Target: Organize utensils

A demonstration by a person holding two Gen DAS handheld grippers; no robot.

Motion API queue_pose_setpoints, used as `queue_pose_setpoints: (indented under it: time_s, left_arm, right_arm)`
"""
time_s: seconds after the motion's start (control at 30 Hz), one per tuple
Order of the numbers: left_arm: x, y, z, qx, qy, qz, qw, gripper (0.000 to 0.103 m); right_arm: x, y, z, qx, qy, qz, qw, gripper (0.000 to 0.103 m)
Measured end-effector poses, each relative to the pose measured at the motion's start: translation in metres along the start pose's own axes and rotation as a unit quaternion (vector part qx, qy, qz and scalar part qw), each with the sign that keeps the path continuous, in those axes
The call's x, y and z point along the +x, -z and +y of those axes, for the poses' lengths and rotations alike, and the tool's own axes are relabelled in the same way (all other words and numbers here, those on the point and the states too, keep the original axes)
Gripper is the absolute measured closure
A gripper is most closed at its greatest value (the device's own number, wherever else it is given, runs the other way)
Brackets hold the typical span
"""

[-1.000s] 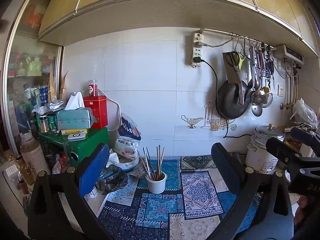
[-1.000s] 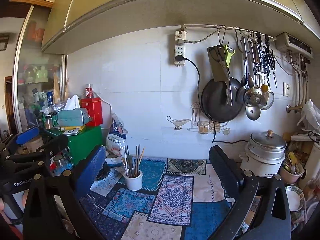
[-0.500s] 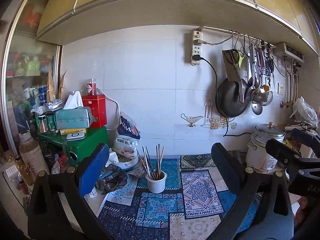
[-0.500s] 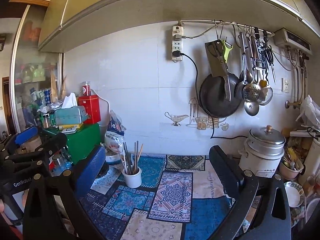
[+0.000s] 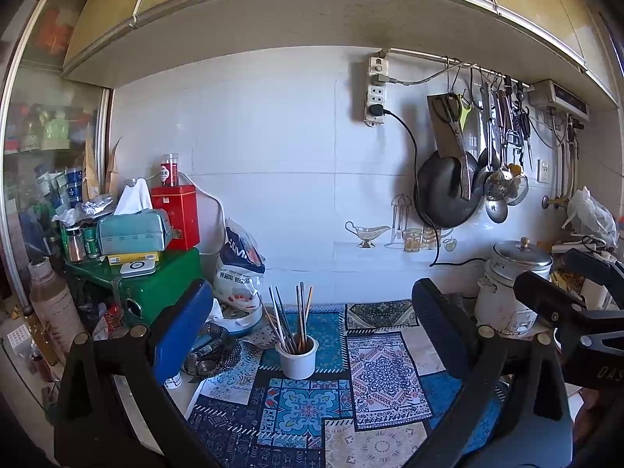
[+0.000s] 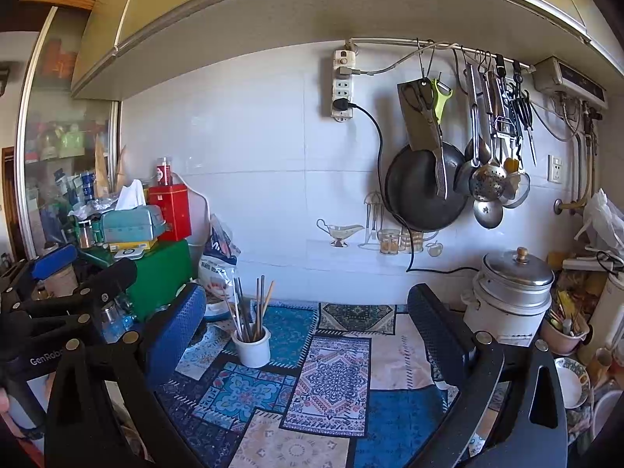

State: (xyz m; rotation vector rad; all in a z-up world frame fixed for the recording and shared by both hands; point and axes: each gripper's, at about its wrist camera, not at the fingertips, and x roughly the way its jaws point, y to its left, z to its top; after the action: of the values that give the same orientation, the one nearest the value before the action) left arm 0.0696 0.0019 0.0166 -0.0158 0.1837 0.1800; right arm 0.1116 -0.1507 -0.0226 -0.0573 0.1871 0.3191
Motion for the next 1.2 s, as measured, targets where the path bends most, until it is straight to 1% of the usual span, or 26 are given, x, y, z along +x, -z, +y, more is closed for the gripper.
queue_pose_setpoints:
  time_s: [1.0, 1.2]
  left_arm:
    - [0.0075, -0.0038, -0.0097, -0.005, -0.005, 0.004, 1.0, 0.001]
    - [0.0093, -0.003, -0.01, -0.006, 0.0, 0.008, 1.0, 0.001]
  right_arm:
    - [0.0013, -0.0024, -0.0028, -0.003, -0.002, -0.003, 1.0, 0.0]
    - [0.003, -0.0024, -0.0029, -0.003, -0.002, -0.004, 1.0, 0.0]
